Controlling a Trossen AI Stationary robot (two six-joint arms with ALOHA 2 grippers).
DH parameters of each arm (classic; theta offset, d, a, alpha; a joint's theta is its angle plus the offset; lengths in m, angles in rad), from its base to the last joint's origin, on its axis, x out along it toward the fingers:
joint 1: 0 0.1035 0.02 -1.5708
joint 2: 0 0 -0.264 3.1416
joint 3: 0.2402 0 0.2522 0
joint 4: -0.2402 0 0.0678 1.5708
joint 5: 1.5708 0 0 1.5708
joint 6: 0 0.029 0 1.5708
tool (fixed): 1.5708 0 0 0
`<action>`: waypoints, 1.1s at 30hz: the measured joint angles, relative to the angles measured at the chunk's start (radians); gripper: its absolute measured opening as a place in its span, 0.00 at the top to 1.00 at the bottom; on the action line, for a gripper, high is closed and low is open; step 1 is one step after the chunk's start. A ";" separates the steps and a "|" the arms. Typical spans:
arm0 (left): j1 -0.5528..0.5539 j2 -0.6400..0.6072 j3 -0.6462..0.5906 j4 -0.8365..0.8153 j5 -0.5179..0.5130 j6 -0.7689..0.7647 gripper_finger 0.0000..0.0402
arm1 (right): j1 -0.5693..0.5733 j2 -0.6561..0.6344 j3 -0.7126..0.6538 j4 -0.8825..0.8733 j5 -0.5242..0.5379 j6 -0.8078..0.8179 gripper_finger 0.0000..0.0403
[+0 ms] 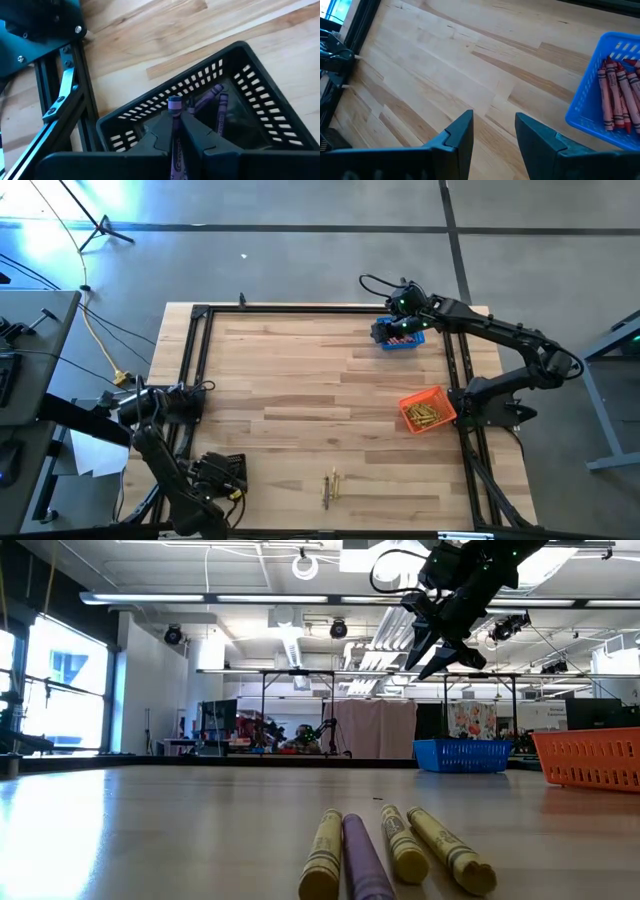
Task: Sort crayons
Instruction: Put the violet crayon into the black basket, then put the yellow crayon into the orange basket
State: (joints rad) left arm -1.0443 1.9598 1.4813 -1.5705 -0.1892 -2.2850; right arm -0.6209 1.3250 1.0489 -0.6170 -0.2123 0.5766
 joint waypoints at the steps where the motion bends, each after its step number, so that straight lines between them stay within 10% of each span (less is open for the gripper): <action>1: 0.000 0.000 -0.001 0.000 0.005 0.000 0.96 | 0.000 0.000 0.000 0.000 0.000 0.000 0.67; 17: 0.019 0.000 0.023 0.047 -0.143 0.077 0.75 | 0.000 0.000 0.000 0.000 0.000 0.000 0.67; 33: 0.297 0.023 0.133 0.594 -0.210 0.711 0.75 | 0.000 0.000 0.000 0.000 0.000 0.000 0.67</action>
State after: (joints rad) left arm -0.7474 1.9833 1.6145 -0.9769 -0.3994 -1.5740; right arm -0.6209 1.3247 1.0489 -0.6170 -0.2123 0.5766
